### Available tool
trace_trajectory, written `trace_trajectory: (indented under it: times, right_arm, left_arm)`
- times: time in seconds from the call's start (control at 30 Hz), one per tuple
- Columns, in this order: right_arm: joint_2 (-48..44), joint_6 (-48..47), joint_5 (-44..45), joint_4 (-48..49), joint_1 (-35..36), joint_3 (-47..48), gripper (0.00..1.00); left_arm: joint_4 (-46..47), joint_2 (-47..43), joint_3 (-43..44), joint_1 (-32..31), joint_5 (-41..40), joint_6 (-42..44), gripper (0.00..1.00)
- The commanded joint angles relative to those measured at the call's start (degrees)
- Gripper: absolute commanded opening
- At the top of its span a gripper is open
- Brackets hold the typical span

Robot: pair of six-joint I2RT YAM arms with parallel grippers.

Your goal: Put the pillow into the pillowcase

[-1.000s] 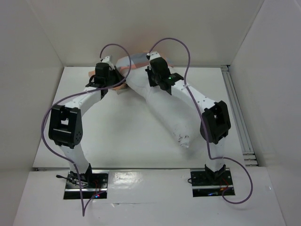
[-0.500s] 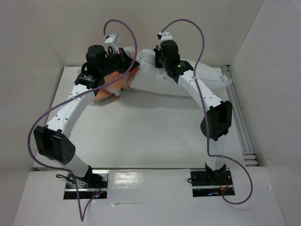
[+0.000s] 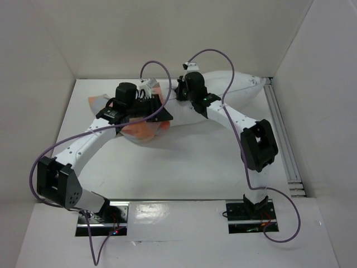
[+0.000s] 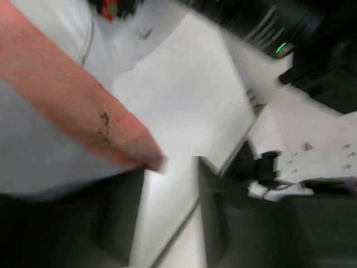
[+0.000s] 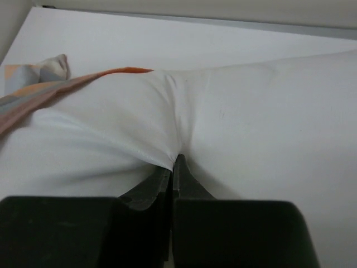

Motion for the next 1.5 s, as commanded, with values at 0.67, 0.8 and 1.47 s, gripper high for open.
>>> trace_trajectory:
  times: [0.67, 0.8, 1.47]
  right_arm:
    - [-23.1, 6.8, 5.1, 5.0, 10.0, -36.7, 0.0]
    - [-22.4, 7.4, 3.8, 3.7, 10.0, -36.7, 0.17]
    - [-40.4, 5.4, 18.4, -6.1, 10.0, -39.9, 0.98]
  left_arm:
    - [-31.2, 1.0, 20.0, -5.6, -34.0, 5.0, 0.68]
    - [-32.5, 4.2, 20.8, -12.5, -46.4, 3.7, 0.68]
    - [-38.0, 2.6, 14.3, -21.6, -64.3, -6.0, 0.67]
